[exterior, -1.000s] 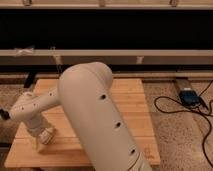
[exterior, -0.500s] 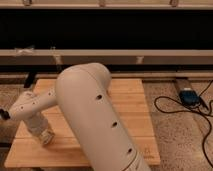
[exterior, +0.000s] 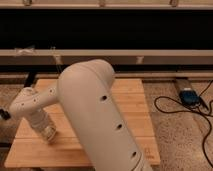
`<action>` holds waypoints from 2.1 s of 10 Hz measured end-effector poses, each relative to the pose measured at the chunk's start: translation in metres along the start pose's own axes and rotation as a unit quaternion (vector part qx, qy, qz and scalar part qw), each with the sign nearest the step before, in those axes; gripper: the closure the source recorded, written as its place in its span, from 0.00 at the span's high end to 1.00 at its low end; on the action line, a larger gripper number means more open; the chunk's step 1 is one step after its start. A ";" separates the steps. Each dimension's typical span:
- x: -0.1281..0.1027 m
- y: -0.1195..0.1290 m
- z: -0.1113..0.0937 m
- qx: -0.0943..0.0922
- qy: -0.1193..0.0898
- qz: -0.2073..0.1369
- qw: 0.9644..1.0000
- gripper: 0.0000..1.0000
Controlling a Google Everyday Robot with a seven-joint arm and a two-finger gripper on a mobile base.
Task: Wipe the white sponge on the table
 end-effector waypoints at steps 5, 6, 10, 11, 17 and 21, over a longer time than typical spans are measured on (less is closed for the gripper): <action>0.047 -0.039 0.009 0.007 0.089 0.025 0.996 0.00; 0.051 -0.036 0.018 0.005 0.118 0.015 0.993 0.00; 0.027 -0.008 0.017 0.011 0.121 -0.035 0.992 0.00; 0.018 -0.001 0.013 0.010 0.115 -0.043 0.992 0.00; -0.031 -0.004 -0.013 0.031 0.101 -0.069 0.992 0.00; -0.038 -0.034 -0.015 0.035 0.117 -0.051 0.991 0.00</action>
